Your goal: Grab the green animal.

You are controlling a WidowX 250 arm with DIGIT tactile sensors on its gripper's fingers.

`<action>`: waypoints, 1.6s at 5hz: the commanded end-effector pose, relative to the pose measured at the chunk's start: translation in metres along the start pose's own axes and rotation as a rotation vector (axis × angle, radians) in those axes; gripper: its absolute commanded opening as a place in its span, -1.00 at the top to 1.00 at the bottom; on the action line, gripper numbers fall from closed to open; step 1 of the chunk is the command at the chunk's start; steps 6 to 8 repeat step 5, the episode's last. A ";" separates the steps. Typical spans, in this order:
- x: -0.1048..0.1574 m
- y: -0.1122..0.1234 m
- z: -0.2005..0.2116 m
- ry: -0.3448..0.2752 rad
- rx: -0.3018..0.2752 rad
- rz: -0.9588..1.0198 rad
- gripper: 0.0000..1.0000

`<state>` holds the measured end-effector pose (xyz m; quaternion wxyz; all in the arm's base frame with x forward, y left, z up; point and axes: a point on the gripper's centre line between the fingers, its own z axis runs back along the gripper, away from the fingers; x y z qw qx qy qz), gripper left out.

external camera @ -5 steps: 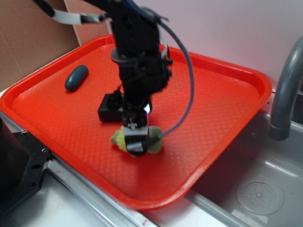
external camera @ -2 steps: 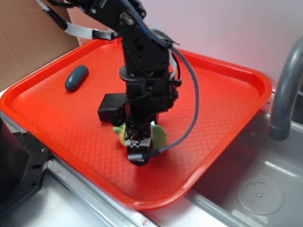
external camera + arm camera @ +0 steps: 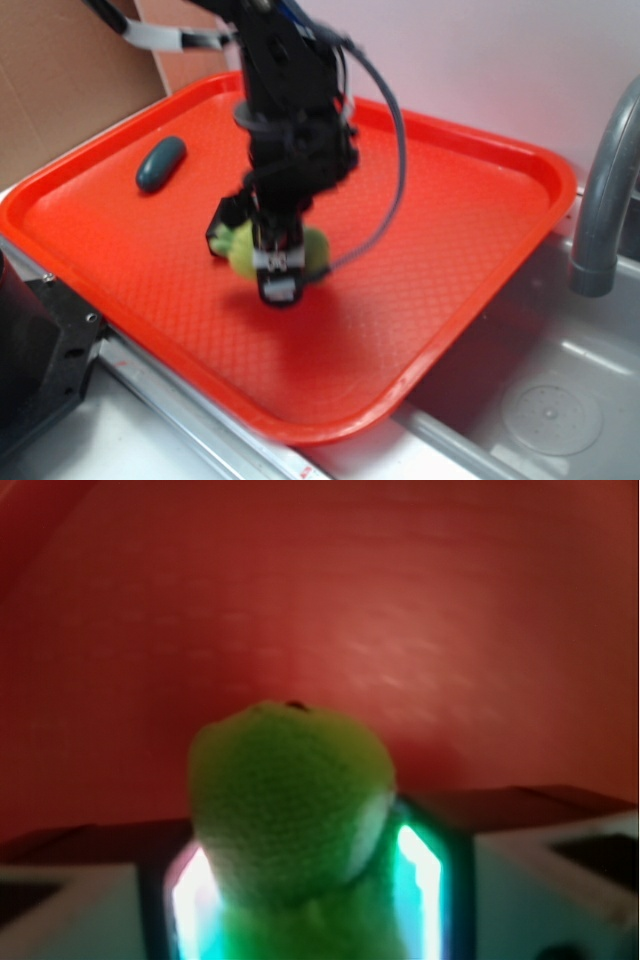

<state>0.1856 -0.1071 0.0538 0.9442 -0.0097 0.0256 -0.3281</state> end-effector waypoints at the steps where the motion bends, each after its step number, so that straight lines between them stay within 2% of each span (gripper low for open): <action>1: -0.020 0.036 0.093 -0.181 0.040 0.471 1.00; 2: -0.039 0.052 0.111 -0.188 0.058 0.634 1.00; 3: -0.064 0.064 0.124 -0.208 0.036 0.775 1.00; 4: -0.071 0.063 0.130 -0.210 0.065 0.849 1.00; 5: -0.070 0.065 0.126 -0.215 0.030 0.831 1.00; 8: -0.070 0.065 0.126 -0.215 0.030 0.831 1.00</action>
